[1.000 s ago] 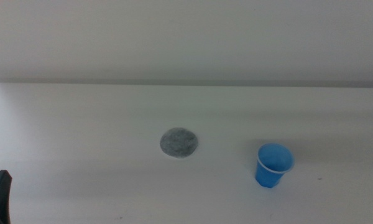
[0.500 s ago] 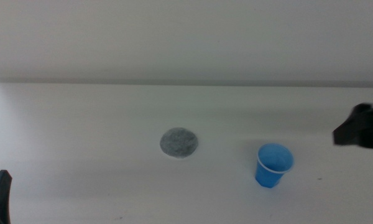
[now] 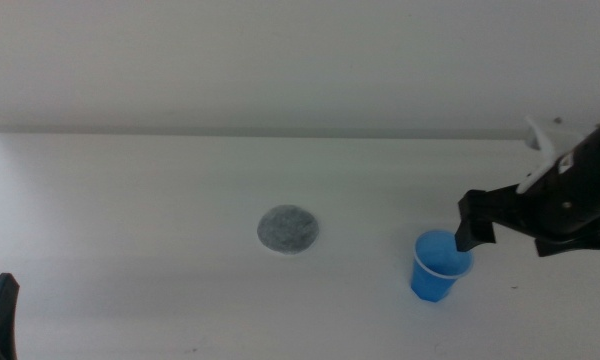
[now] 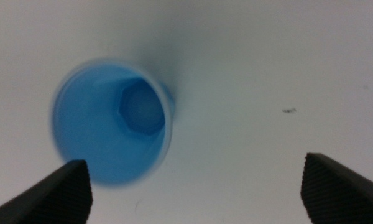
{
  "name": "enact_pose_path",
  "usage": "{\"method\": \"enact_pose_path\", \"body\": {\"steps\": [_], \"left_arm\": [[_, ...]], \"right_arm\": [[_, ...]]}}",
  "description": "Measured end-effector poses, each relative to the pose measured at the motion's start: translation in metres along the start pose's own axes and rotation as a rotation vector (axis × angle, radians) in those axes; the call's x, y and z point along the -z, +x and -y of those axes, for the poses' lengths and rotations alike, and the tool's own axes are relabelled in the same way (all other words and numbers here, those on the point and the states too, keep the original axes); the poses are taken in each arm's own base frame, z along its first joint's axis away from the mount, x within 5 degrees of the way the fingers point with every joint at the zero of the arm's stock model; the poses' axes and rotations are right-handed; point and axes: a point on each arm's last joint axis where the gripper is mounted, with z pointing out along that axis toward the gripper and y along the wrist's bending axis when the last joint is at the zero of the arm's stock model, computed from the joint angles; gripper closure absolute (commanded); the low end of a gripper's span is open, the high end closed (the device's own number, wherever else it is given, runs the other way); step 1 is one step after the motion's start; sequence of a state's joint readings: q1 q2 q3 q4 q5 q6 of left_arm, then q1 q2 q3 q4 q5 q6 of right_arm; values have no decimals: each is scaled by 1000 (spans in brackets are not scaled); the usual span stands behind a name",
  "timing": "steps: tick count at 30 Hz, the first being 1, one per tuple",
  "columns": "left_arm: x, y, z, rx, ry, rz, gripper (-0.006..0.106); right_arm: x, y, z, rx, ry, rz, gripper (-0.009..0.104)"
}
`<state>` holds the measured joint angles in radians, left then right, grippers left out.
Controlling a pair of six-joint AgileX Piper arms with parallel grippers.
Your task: Place an empty cup on a cup mat.
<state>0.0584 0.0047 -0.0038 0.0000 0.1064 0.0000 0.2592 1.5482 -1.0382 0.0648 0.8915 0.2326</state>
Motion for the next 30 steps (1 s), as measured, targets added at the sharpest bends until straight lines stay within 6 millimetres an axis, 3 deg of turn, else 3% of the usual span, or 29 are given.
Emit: {"method": "enact_pose_path", "body": {"steps": [16, 19, 22, 26, 27, 30], "left_arm": [[0, 0, 0, 0, 0, 0, 7], [0, 0, 0, 0, 0, 0, 7], [0, 0, 0, 0, 0, 0, 7], [0, 0, 0, 0, 0, 0, 7], [0, 0, 0, 0, 0, 0, 7], [0, 0, 0, 0, 0, 0, 7]], "right_arm": [[-52, -11, -8, -19, 2, -49, 12], [-62, -13, -8, -21, 4, -49, 17], [-75, -14, -7, -23, 9, -60, 38], [-86, -15, -11, -12, 10, -62, 92], [-87, -14, -13, -5, 8, -60, 97], [-81, -18, -24, -1, 6, -45, 95]]}}
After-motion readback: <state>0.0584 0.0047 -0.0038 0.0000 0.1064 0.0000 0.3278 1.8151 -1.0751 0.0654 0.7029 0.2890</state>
